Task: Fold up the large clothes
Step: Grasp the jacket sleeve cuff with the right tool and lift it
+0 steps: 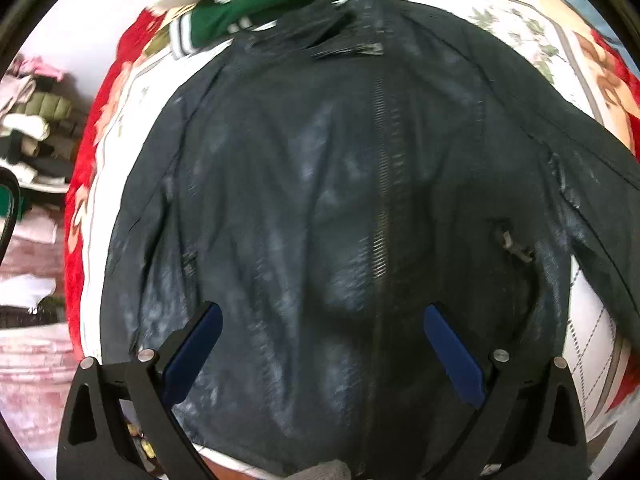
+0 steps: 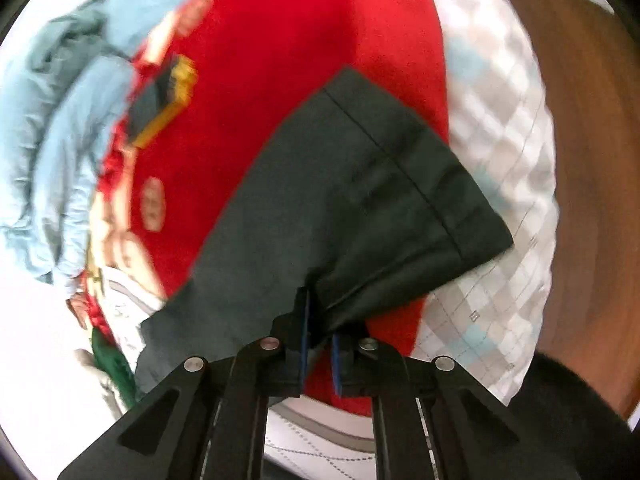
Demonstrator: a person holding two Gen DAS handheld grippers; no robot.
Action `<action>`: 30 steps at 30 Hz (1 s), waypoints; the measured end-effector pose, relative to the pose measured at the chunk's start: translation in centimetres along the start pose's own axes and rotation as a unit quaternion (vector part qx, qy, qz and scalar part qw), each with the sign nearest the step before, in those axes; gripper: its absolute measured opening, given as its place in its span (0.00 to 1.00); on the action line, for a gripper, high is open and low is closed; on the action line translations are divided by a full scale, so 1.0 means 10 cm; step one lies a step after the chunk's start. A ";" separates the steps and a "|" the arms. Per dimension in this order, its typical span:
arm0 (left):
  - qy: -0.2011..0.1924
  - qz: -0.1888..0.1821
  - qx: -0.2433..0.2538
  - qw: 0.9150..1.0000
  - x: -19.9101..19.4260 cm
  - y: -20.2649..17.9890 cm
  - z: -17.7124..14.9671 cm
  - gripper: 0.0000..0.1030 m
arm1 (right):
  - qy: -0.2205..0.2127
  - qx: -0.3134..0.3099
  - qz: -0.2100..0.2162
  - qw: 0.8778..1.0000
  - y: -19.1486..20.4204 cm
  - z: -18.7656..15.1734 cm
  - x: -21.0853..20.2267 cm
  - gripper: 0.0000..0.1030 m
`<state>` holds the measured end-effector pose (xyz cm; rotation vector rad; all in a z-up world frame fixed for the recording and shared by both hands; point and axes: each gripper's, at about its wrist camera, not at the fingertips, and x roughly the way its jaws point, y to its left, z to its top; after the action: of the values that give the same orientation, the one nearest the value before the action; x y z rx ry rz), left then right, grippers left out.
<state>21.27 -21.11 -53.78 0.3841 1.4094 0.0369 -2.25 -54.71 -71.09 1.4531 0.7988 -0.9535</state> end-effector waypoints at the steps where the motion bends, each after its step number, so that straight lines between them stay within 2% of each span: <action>1: -0.001 -0.002 0.001 1.000 0.00 -0.04 0.02 1.00 | -0.004 -0.013 0.003 1.000 0.04 -0.01 -0.01 0.09; 3: -0.004 -0.008 0.001 1.000 0.00 -0.10 0.04 1.00 | 0.009 -0.024 0.015 1.000 0.08 0.06 0.11 0.11; 4: -0.004 -0.009 0.002 1.000 0.01 -0.14 0.04 1.00 | 0.017 -0.015 0.020 1.000 0.06 0.09 0.20 0.15; 5: -0.003 -0.008 0.002 1.000 0.02 -0.18 0.05 1.00 | 0.029 0.002 0.030 0.999 0.01 0.12 0.35 0.31; 7: -0.001 -0.007 0.000 1.000 0.05 -0.23 0.07 1.00 | 0.035 0.023 0.046 0.998 -0.02 0.20 0.53 0.35; 8: -0.001 -0.009 -0.002 1.000 0.07 -0.23 0.09 1.00 | 0.032 0.032 0.050 0.998 -0.01 0.21 0.58 0.35; 11: -0.007 -0.010 -0.006 1.000 0.08 -0.25 0.14 1.00 | 0.000 0.034 0.059 0.998 0.09 0.24 0.45 0.10; 15: -0.014 -0.019 -0.021 1.000 0.06 -0.18 0.21 1.00 | -0.042 -0.005 0.072 0.996 0.39 0.21 0.01 0.07; 19: -0.016 -0.024 -0.043 0.999 0.06 -0.02 0.28 1.00 | -0.061 -0.086 0.086 0.991 0.99 0.03 -0.34 0.07; 22: -0.009 -0.019 -0.064 0.998 0.08 0.19 0.33 1.00 | -0.066 -0.165 0.096 0.979 1.58 -0.25 -0.51 0.07; 25: -0.009 -0.011 -0.090 0.996 0.13 0.50 0.37 1.00 | -0.059 -0.248 0.107 0.961 2.23 -0.72 -0.52 0.07; 28: -0.008 -0.001 -0.123 0.992 0.23 0.91 0.40 1.00 | -0.037 -0.337 0.117 0.934 2.88 -1.37 -0.39 0.07; 29: -0.004 0.000 -0.136 0.991 0.29 1.09 0.40 1.00 | -0.026 -0.367 0.119 0.922 3.08 -1.63 -0.32 0.07; 30: -0.002 0.001 -0.150 0.989 0.34 1.24 0.40 1.00 | -0.017 -0.408 0.116 0.906 3.30 -1.96 -0.22 0.07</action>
<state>28.18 -9.58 -53.06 0.1360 1.3749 0.2473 28.50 -38.49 -54.61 0.7644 0.8354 -0.3681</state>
